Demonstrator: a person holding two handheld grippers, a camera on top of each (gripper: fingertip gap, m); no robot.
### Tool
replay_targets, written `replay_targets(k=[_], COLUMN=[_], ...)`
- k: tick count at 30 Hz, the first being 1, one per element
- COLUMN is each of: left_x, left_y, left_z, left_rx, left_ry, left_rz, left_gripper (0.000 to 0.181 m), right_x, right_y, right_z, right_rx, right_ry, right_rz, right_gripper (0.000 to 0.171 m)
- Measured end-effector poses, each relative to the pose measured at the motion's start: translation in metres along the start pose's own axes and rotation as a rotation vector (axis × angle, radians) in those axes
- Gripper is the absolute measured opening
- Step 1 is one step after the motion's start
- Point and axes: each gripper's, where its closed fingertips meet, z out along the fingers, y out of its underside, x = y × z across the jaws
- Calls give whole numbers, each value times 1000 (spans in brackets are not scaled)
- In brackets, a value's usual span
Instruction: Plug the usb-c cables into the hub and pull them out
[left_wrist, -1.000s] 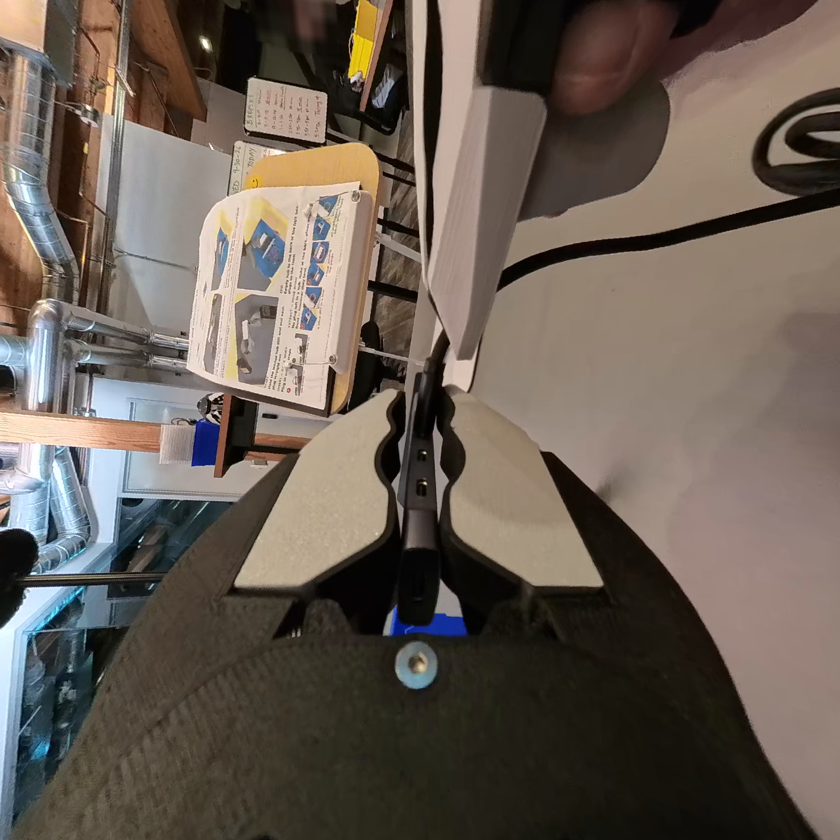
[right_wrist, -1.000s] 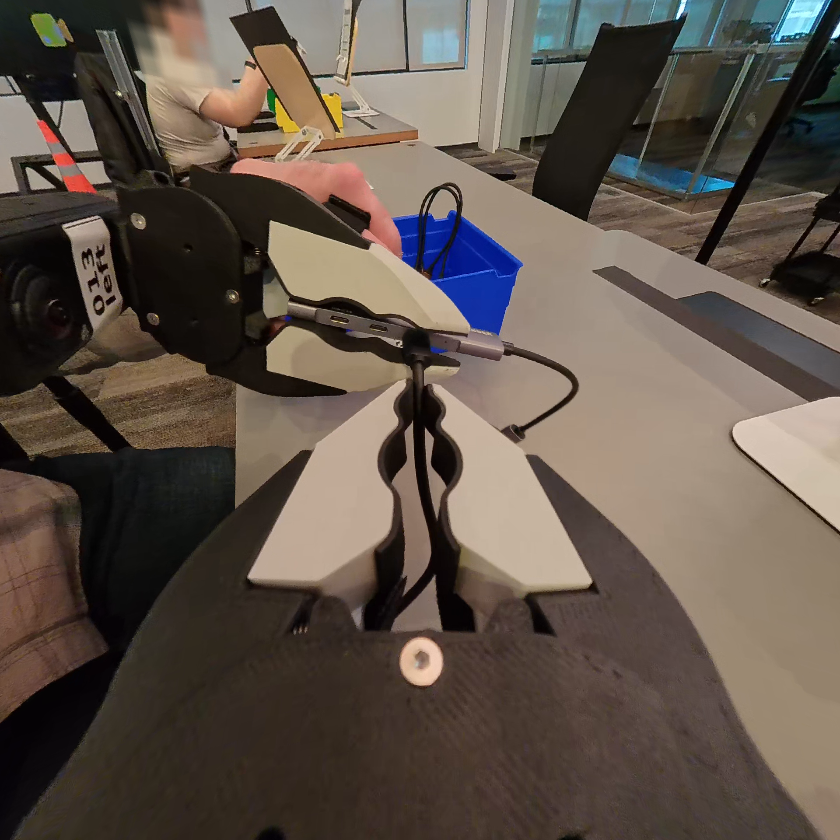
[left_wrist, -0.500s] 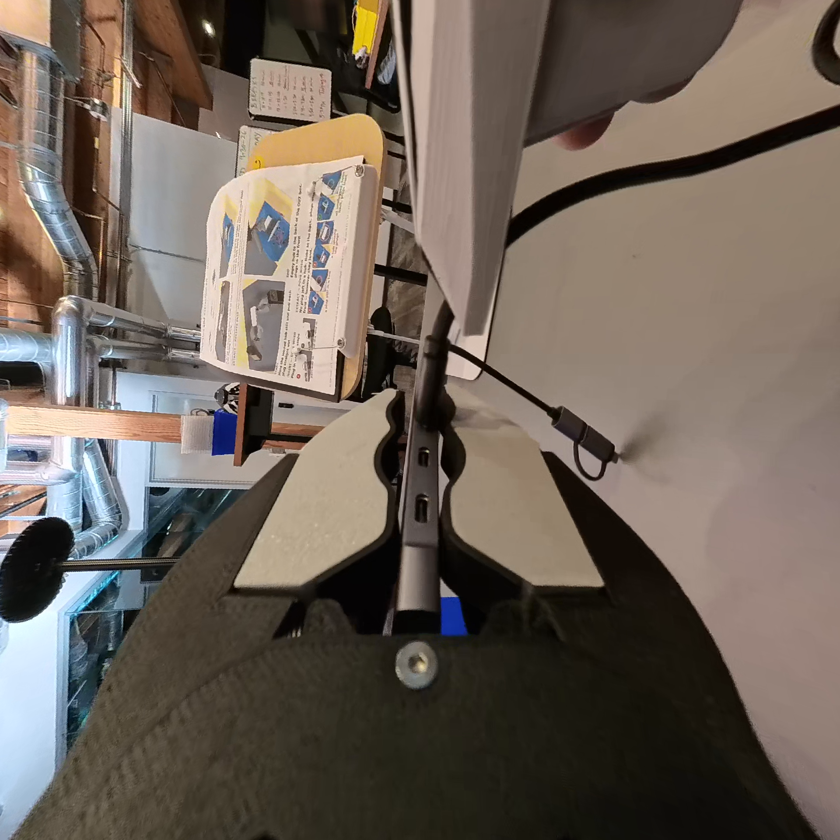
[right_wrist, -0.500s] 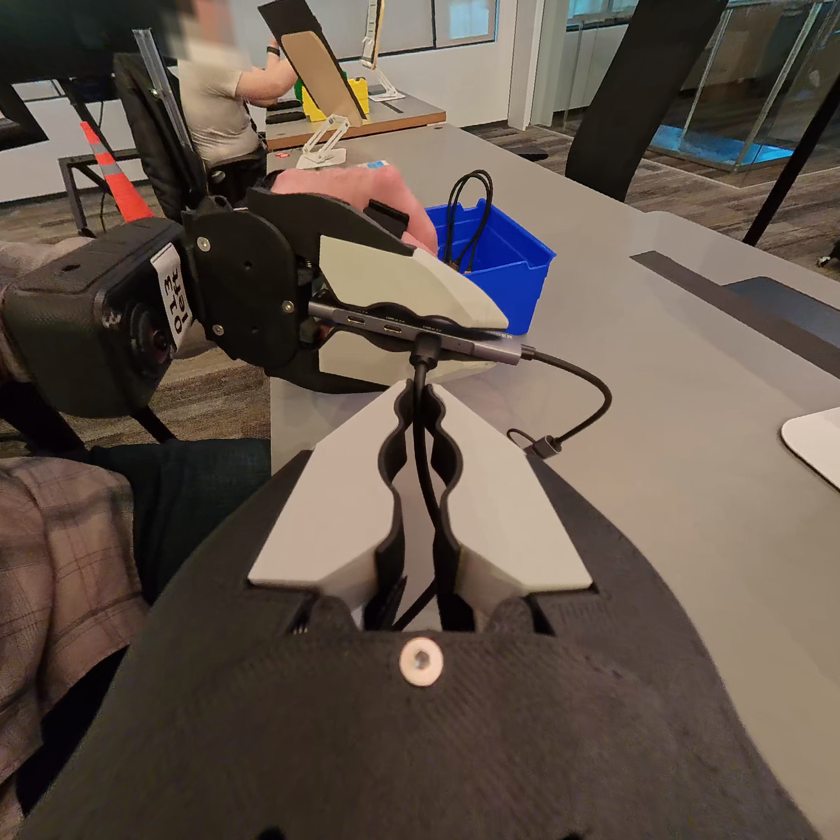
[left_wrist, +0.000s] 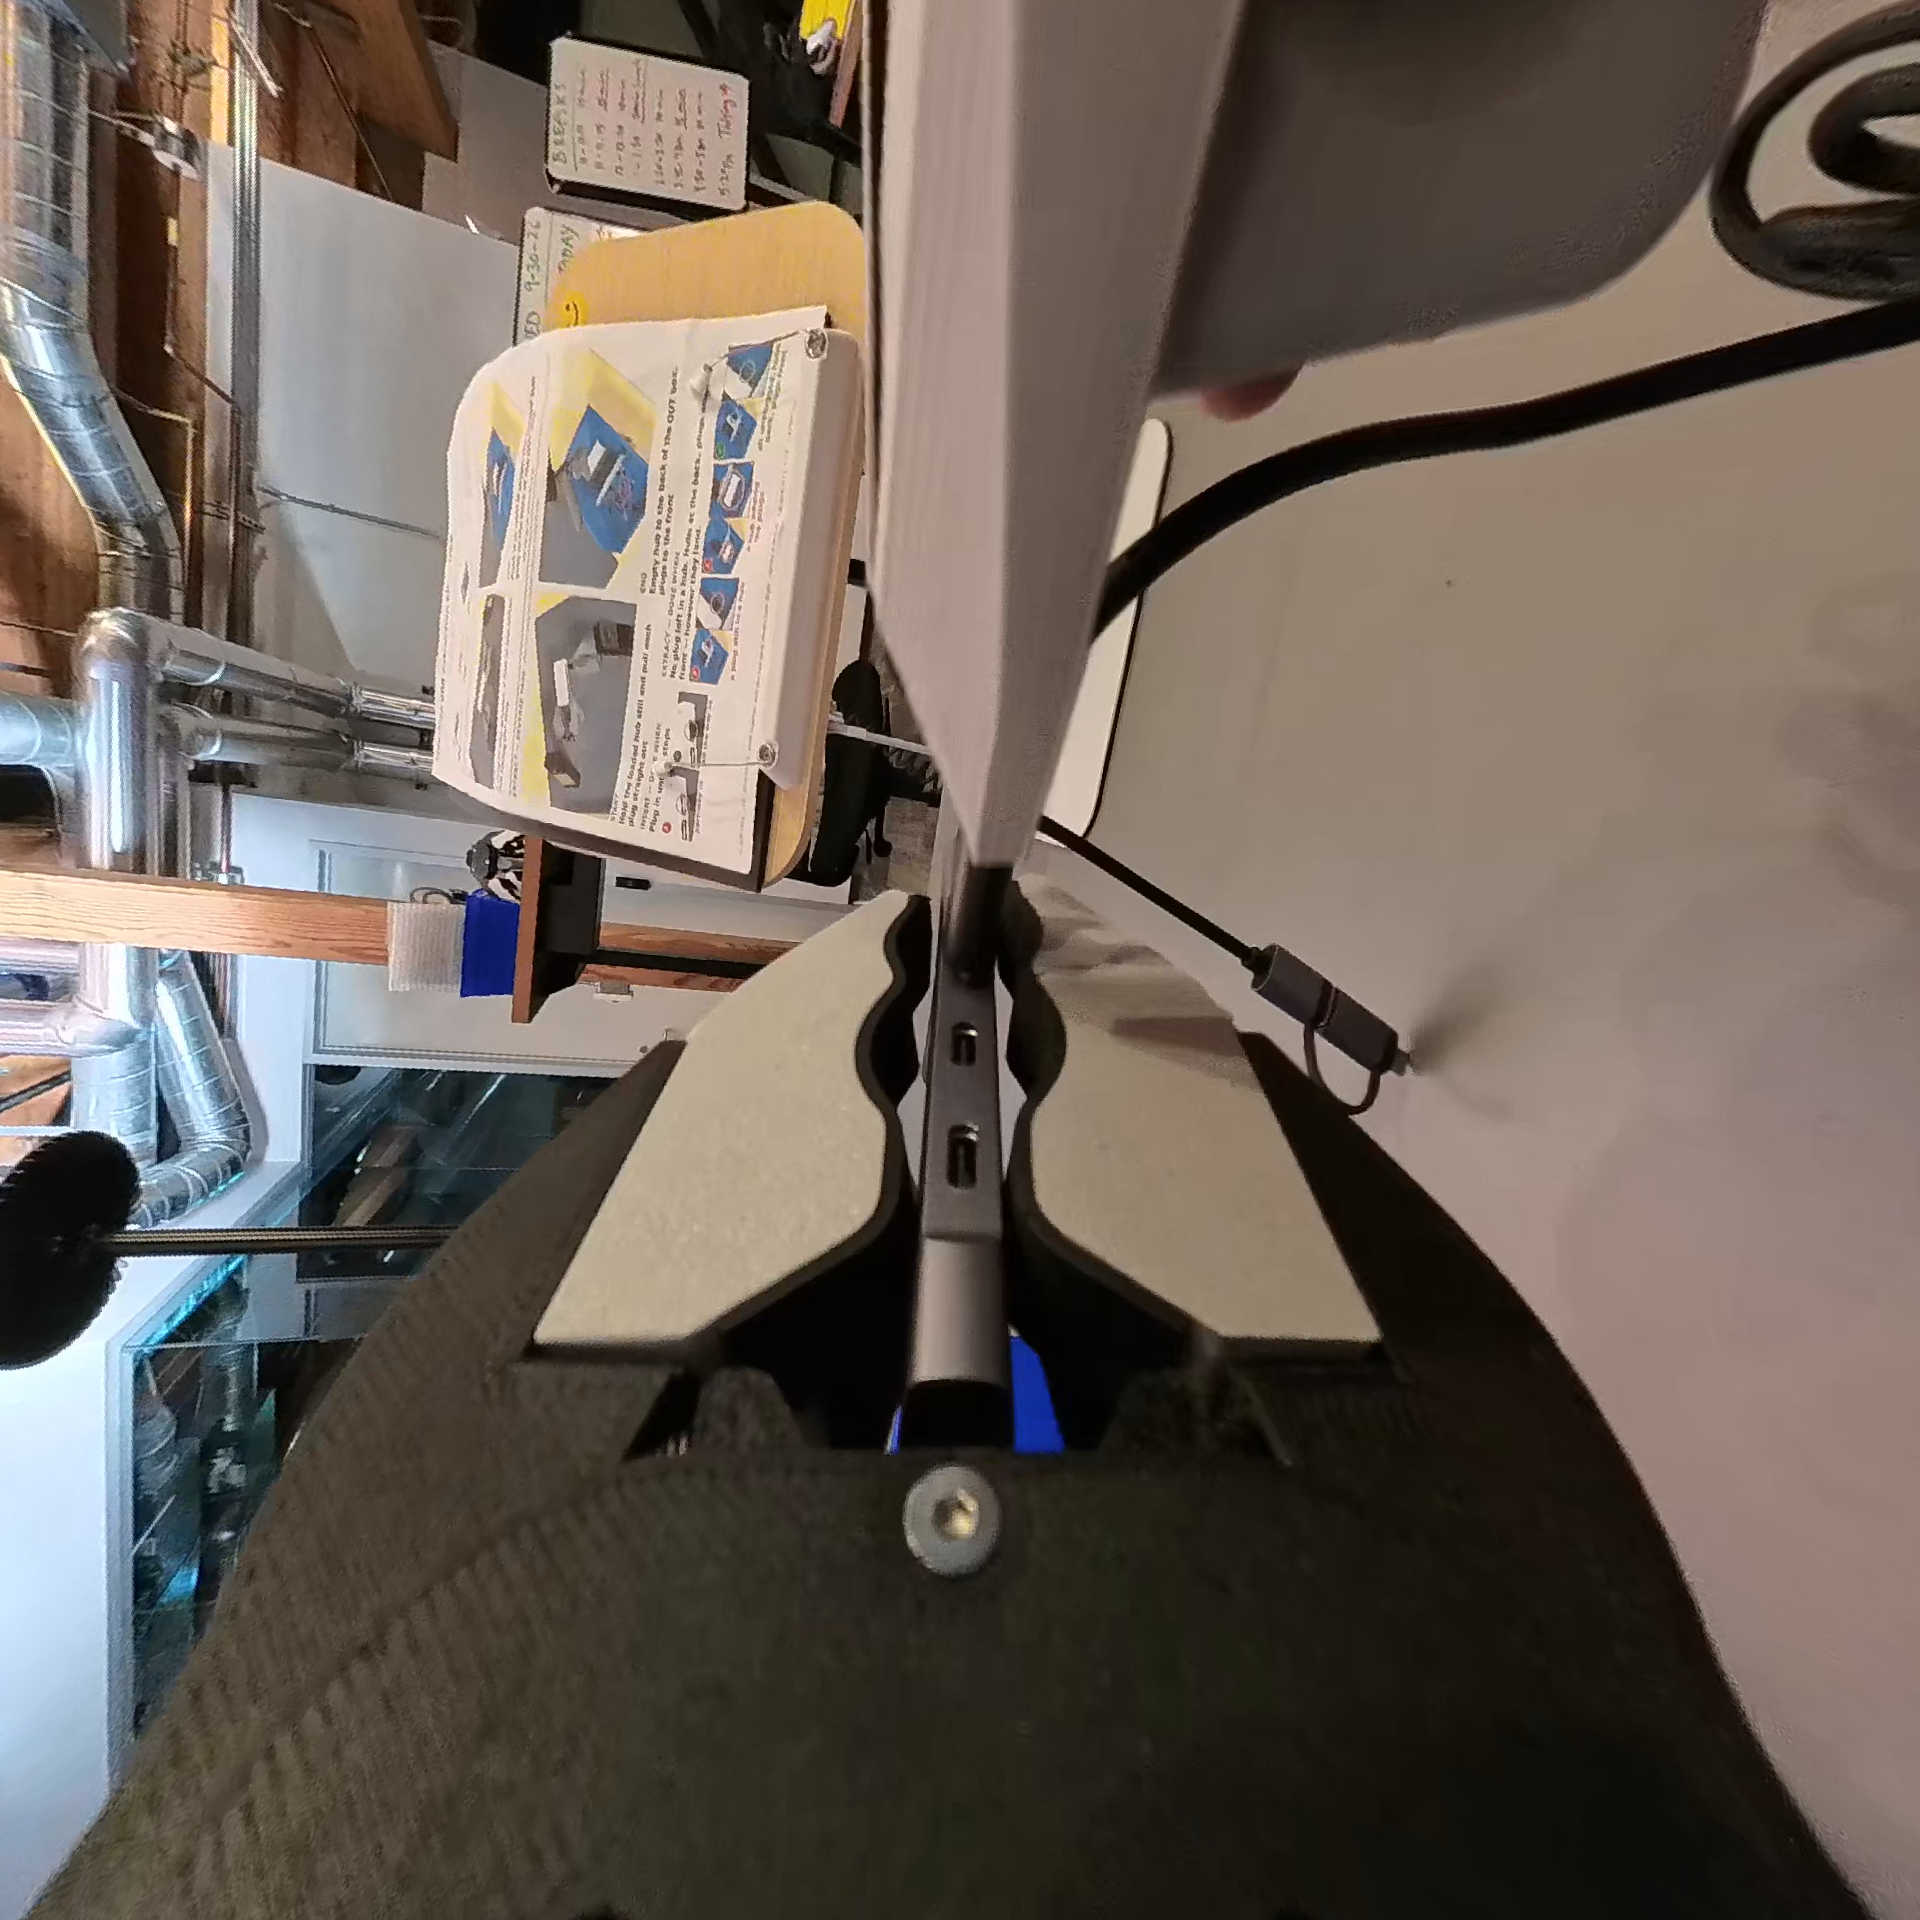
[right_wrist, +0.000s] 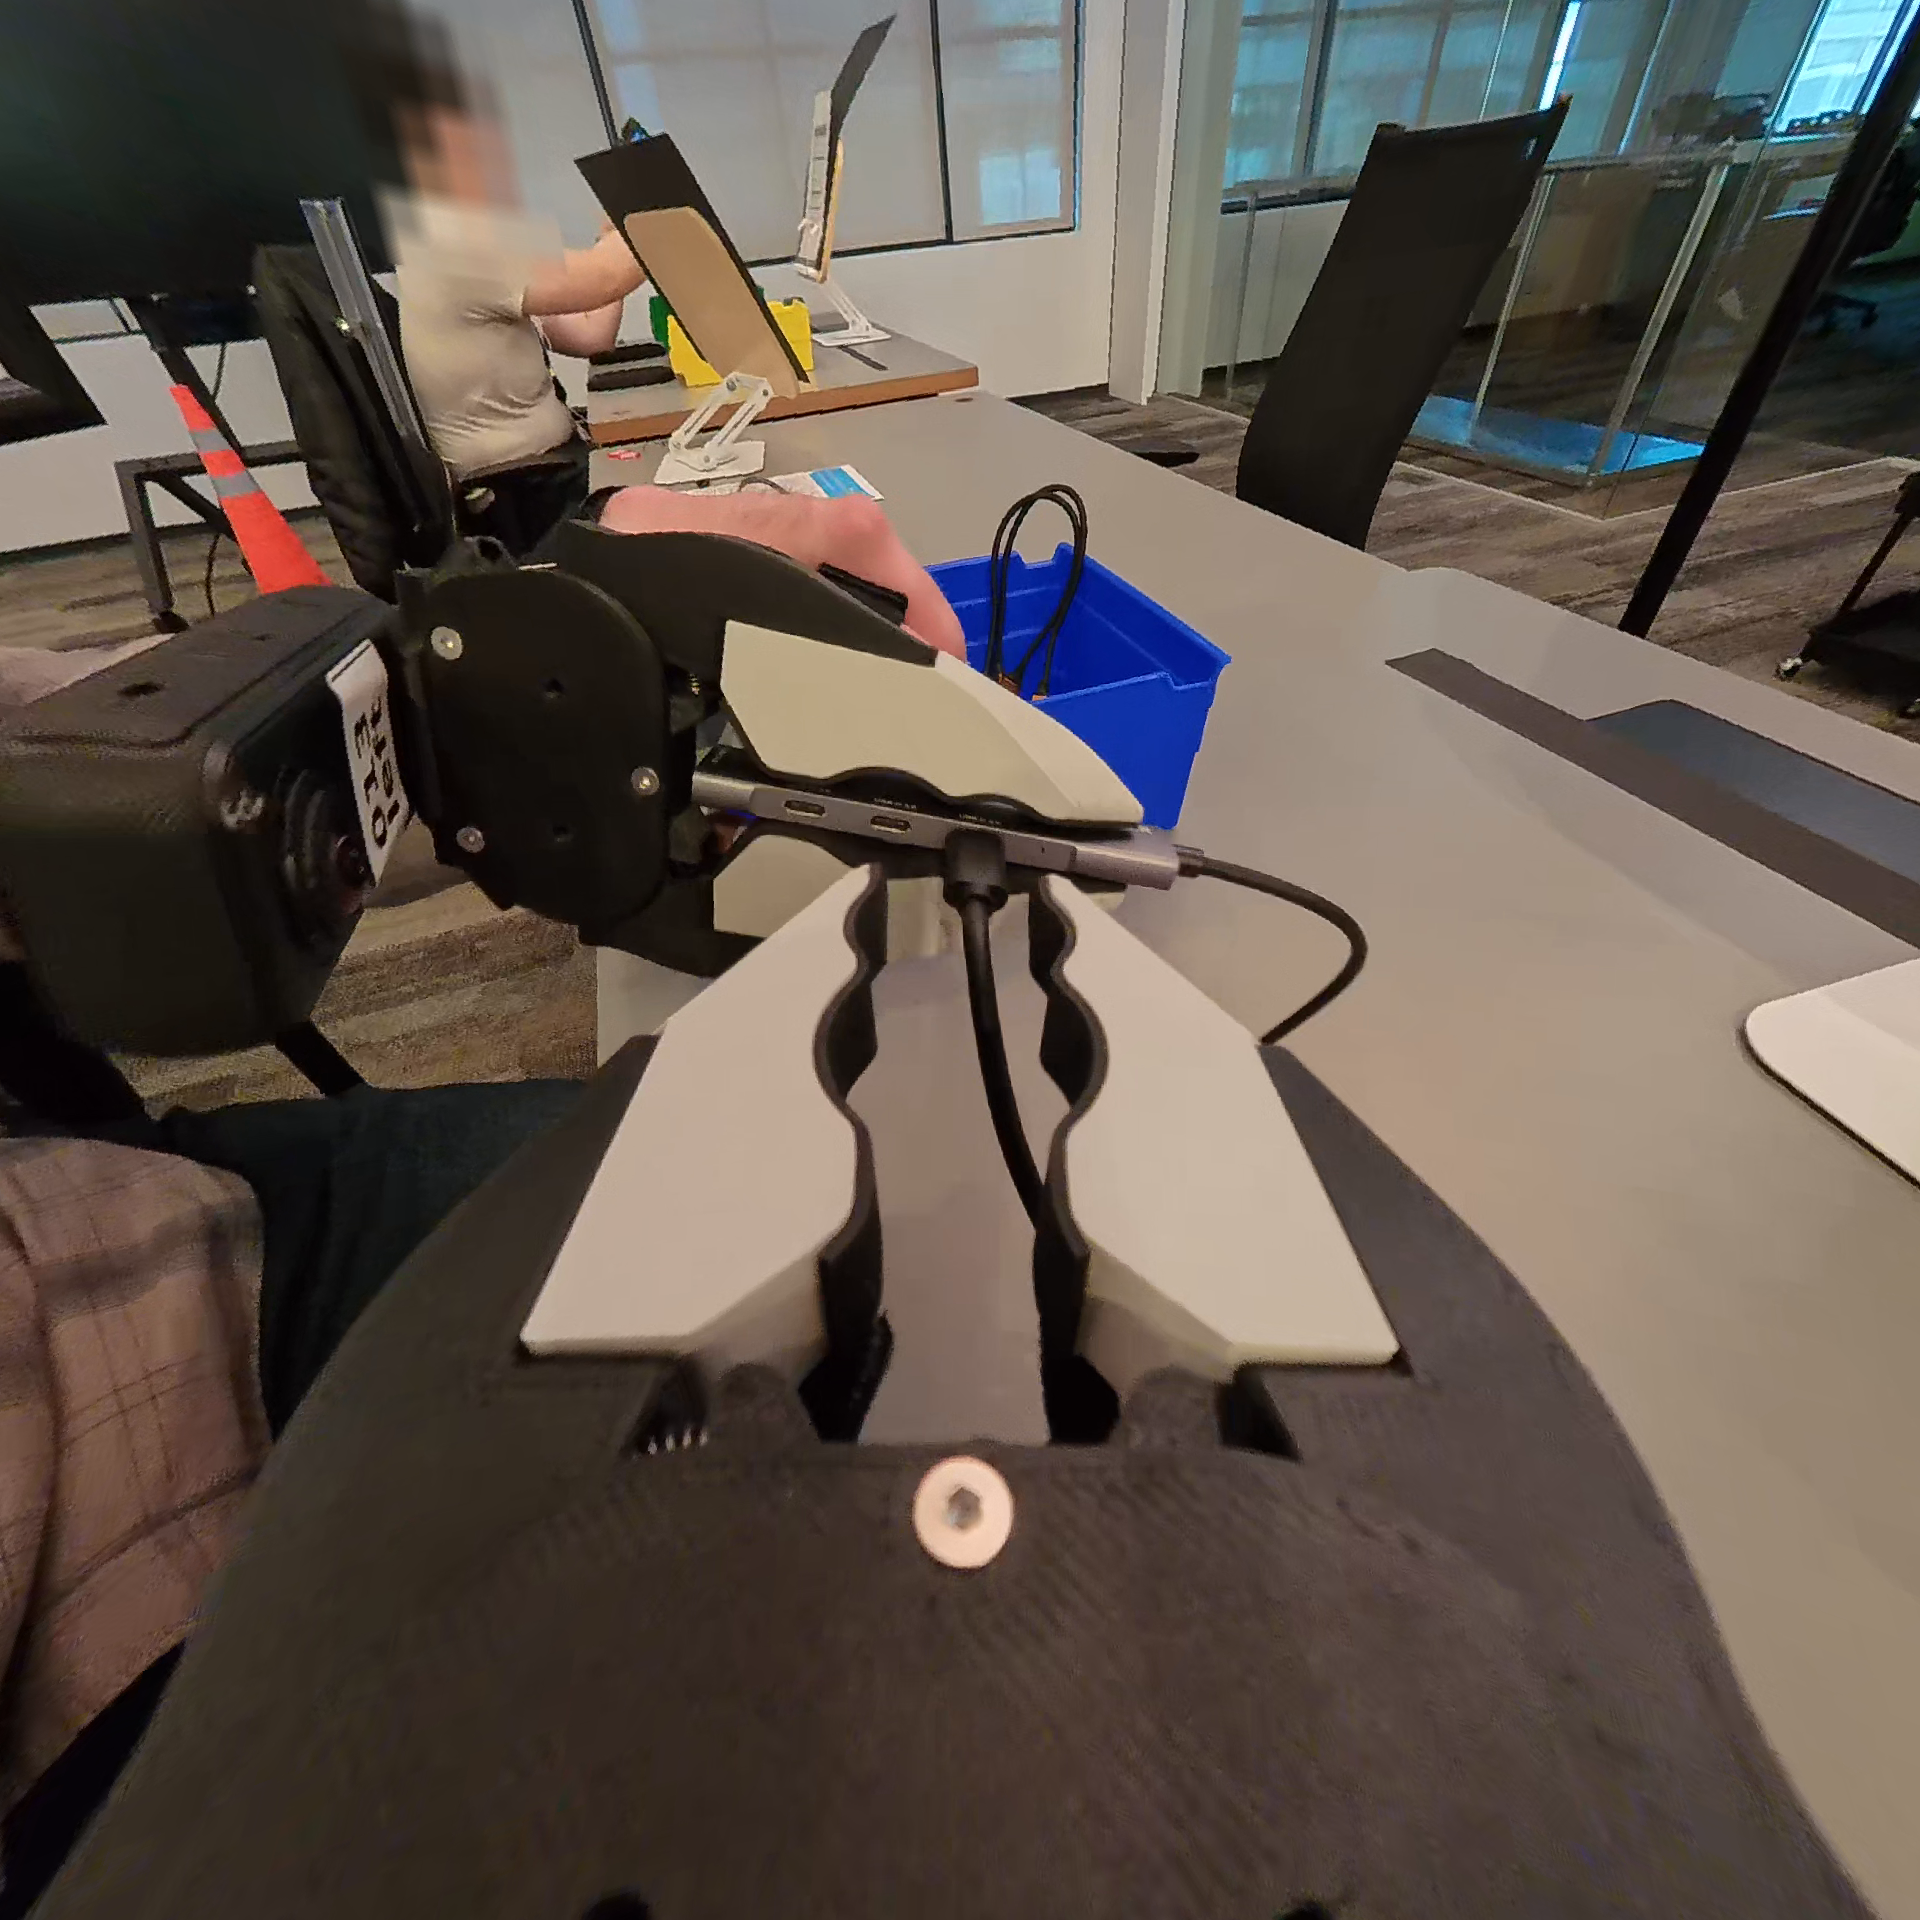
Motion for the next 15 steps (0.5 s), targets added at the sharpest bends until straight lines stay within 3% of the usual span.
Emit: replay_targets(k=[15], left_x=[-2], left_y=[-12], left_z=[-6], left_rx=[30], left_ry=[-23], left_rz=[-17], left_gripper=[12], right_x=[0], right_y=[-1], right_z=[12], right_rx=[59], right_ry=[31], right_rz=[-17], right_gripper=[11])
